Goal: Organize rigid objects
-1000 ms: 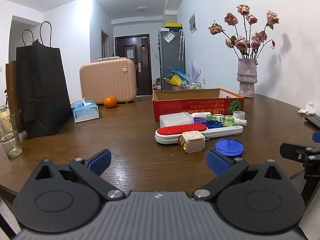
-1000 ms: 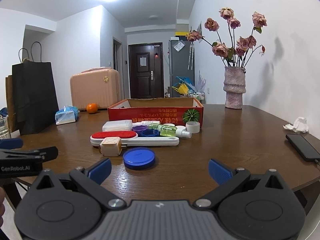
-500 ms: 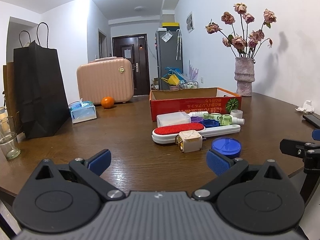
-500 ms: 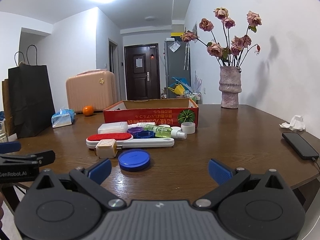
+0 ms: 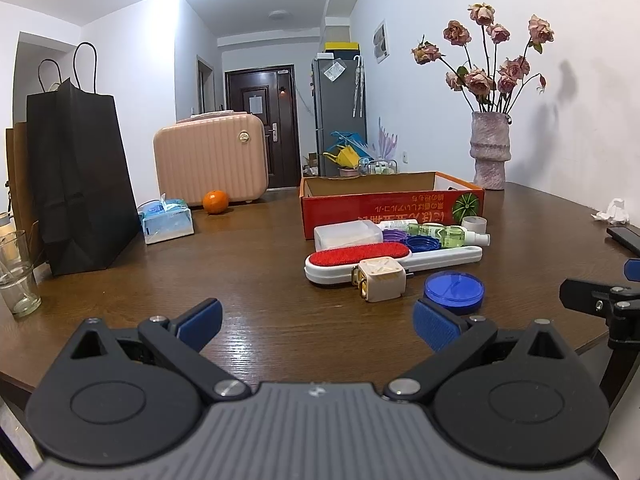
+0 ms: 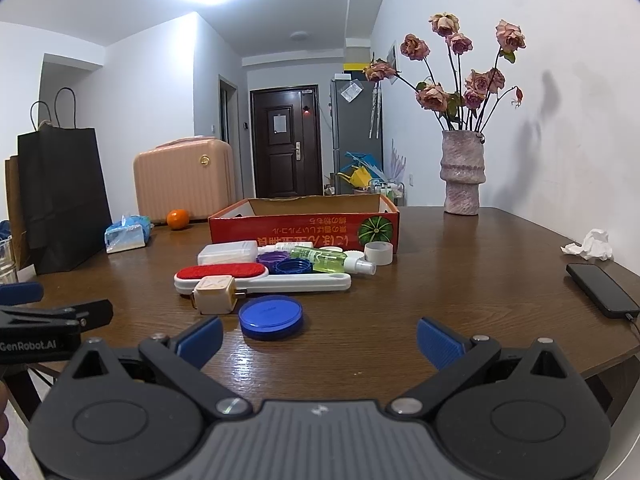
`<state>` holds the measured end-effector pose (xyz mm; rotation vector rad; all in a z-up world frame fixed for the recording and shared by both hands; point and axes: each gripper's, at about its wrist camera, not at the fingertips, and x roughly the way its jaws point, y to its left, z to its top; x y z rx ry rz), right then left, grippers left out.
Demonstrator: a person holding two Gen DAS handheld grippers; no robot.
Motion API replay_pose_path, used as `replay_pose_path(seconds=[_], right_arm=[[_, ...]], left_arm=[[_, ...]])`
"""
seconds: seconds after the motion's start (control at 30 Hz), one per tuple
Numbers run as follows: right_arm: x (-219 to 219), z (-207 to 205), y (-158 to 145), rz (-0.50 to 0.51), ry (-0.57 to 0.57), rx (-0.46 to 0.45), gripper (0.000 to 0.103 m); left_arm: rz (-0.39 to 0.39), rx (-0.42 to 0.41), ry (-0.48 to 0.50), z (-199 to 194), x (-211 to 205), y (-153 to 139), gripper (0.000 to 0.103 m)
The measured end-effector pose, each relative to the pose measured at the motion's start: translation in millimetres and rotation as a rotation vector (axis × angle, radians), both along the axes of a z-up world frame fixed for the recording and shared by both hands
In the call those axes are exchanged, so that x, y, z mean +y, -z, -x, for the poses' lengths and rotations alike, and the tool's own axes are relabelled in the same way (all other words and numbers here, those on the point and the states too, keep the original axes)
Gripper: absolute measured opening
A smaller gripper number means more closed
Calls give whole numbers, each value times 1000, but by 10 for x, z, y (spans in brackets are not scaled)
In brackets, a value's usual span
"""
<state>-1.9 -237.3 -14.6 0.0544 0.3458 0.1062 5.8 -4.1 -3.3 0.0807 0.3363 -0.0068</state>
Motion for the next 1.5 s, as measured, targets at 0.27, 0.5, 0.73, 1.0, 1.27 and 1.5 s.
replay_pose_path(seconds=[0.27, 0.5, 0.73, 1.0, 1.27, 1.5], right_arm=[[24, -77, 2, 13, -9, -16, 103], [58, -355, 82, -5, -110, -4, 103], [317, -931, 204, 96, -208, 112, 103], [360, -1554, 292, 68, -260, 243, 66], [-213, -1606, 306, 53, -141, 270, 65], [-386, -1592, 331, 37, -126, 258, 65]], left_arm=[[-10, 9, -9, -72, -20, 51, 103], [15, 29, 29, -337, 26, 48, 103], [19, 121, 63, -820, 128, 53, 103], [42, 223, 169, -1422, -90, 115, 97], [104, 316, 155, -1852, -408, 277, 68], [83, 297, 157, -1751, -569, 309, 47]])
